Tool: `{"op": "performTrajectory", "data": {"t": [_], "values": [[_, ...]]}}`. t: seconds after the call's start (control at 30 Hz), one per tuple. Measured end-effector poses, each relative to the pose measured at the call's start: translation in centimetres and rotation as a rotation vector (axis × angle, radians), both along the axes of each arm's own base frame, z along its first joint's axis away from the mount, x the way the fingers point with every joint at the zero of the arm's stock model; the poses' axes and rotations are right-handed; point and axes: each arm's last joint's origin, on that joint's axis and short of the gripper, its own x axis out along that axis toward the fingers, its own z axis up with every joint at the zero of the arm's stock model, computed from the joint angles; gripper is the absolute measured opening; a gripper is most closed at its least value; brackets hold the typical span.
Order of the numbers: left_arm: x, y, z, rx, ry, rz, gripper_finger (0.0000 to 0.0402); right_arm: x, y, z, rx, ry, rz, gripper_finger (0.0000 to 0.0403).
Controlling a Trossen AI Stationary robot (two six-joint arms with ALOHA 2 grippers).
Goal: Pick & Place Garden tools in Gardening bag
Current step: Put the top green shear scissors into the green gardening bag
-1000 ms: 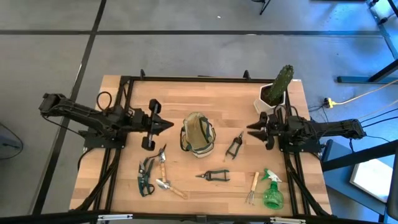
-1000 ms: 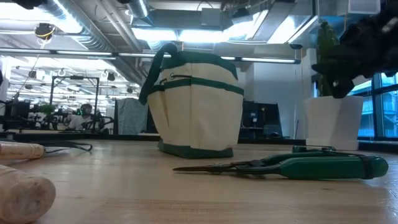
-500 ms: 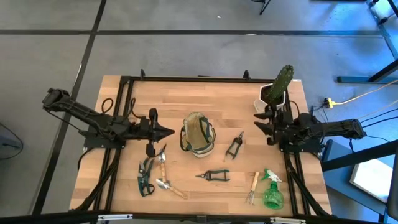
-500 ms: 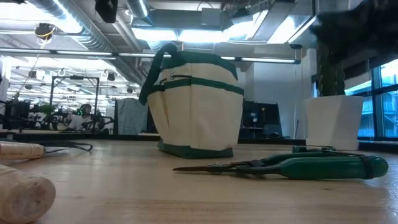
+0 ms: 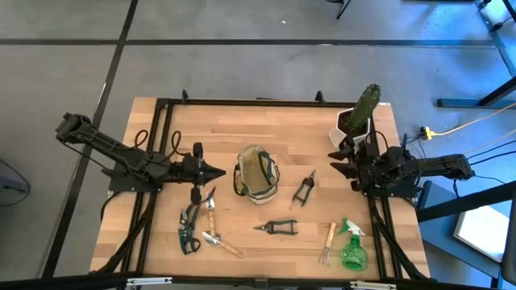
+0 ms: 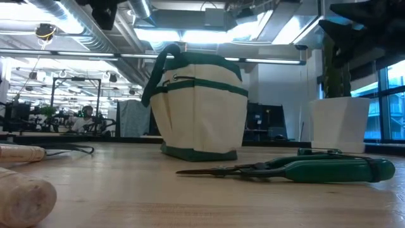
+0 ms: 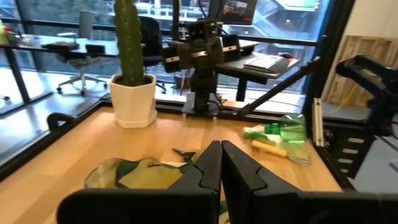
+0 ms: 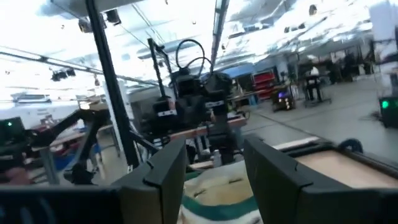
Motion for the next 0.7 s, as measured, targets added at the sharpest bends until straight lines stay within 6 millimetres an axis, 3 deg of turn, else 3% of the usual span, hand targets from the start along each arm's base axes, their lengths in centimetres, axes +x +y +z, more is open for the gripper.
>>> {"op": "performTrajectory", "data": {"t": [0.4, 0.7], "values": [[0.0, 0.2, 0.0, 0.015, 0.001, 0.050, 0.0001, -0.7, -1.0, 1.5, 0.003, -0.138, -0.363, 0.0170], [0.0, 0.2, 0.0, 0.016, 0.001, 0.051, 0.0001, 0.8, -1.1, 2.8, 0.041, 0.190, -0.413, 0.0233]]}}
